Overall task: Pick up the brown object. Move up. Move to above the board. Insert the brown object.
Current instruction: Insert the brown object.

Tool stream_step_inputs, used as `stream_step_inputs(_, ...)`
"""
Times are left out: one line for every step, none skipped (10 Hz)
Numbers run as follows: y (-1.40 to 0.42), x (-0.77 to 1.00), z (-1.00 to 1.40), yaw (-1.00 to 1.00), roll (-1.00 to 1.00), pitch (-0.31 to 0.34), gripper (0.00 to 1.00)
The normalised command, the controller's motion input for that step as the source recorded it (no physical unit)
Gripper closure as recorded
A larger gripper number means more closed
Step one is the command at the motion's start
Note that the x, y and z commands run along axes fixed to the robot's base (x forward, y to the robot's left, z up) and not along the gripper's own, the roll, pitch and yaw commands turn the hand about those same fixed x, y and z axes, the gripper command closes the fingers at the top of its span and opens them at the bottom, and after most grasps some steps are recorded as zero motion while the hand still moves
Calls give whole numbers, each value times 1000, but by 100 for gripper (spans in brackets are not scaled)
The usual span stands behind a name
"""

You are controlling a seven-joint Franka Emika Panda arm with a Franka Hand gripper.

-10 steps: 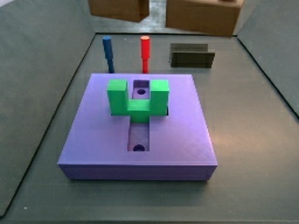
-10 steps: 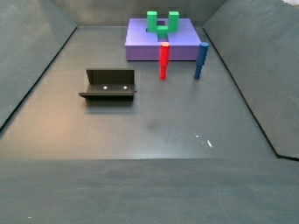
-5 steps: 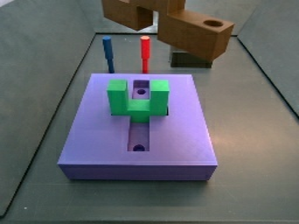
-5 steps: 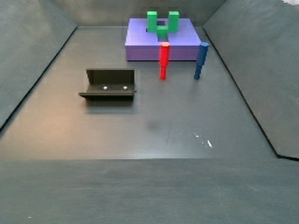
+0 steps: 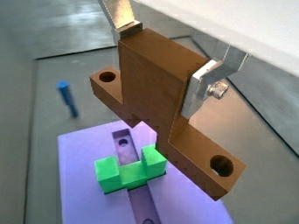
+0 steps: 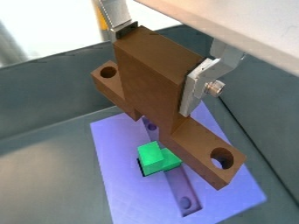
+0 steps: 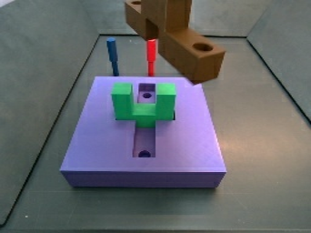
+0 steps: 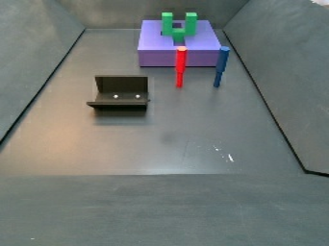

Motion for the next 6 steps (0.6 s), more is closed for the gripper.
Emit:
stream_step_inputs(0, 131, -237, -954, 0, 0, 100)
stream_step_inputs(0, 177, -226, -906, 0, 0, 100)
stream_step_inputs(0, 197, -260, -869, 0, 0, 100)
stream_step_inputs(0, 203, -251, -840, 0, 0, 100)
stream_step_inputs(0, 191, -266, -829, 0, 0, 100)
stream_step_inputs(0, 109, -254, -774, 0, 0, 100)
